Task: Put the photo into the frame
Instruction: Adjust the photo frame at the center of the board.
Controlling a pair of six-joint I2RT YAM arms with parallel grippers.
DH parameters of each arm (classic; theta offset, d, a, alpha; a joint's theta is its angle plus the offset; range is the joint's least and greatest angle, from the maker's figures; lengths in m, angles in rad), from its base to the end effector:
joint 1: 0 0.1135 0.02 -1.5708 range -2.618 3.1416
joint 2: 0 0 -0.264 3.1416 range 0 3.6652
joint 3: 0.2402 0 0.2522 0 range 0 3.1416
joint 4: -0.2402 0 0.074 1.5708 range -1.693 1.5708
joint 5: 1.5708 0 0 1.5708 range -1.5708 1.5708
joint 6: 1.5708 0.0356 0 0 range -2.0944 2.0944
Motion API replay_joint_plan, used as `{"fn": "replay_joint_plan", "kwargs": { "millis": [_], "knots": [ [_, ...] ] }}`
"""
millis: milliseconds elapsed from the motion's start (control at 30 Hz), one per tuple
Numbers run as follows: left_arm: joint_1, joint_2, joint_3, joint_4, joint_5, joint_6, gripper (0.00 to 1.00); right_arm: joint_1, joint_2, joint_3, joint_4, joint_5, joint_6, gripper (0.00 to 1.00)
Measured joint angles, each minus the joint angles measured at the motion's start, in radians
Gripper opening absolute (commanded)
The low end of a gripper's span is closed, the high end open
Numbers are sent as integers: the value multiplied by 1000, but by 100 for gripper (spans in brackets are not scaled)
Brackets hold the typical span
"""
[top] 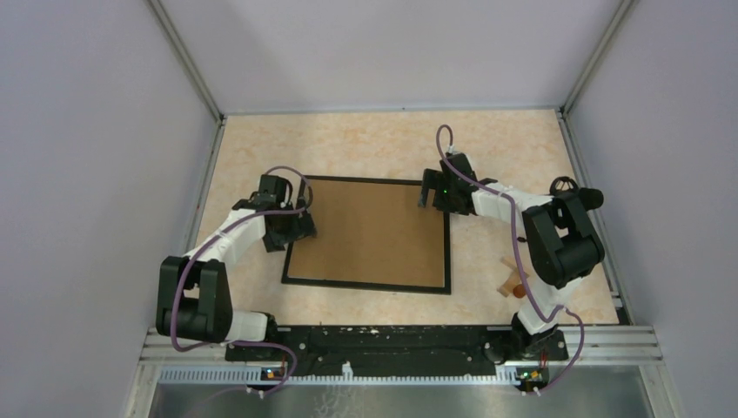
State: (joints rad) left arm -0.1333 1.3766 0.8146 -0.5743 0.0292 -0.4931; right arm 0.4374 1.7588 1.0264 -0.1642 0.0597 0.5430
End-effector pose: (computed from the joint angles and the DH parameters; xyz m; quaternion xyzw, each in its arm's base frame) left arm 0.2520 -0.0348 0.1934 -0.1716 0.9612 -0.0800 0.2006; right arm 0.3270 0.1506 0.1681 0.0596 0.9415 0.1308 0.3049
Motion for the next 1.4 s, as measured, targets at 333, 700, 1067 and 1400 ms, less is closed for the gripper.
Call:
{"fn": "replay_joint_plan", "kwargs": {
  "millis": [333, 700, 1067, 1400],
  "knots": [
    [-19, 0, -22, -26, 54, -21, 99, 0, -2, -5, 17, -21, -2, 99],
    [-8, -4, -23, -24, 129, -37, 99, -9, -2, -13, 37, -51, -33, 95],
    [-174, 4, 53, 12, 214, -137, 99, -9, 11, -37, 140, -233, -21, 91],
    [-216, 20, 109, -66, -11, -159, 99, -5, 11, -51, 166, -277, 19, 93]
  ]
}}
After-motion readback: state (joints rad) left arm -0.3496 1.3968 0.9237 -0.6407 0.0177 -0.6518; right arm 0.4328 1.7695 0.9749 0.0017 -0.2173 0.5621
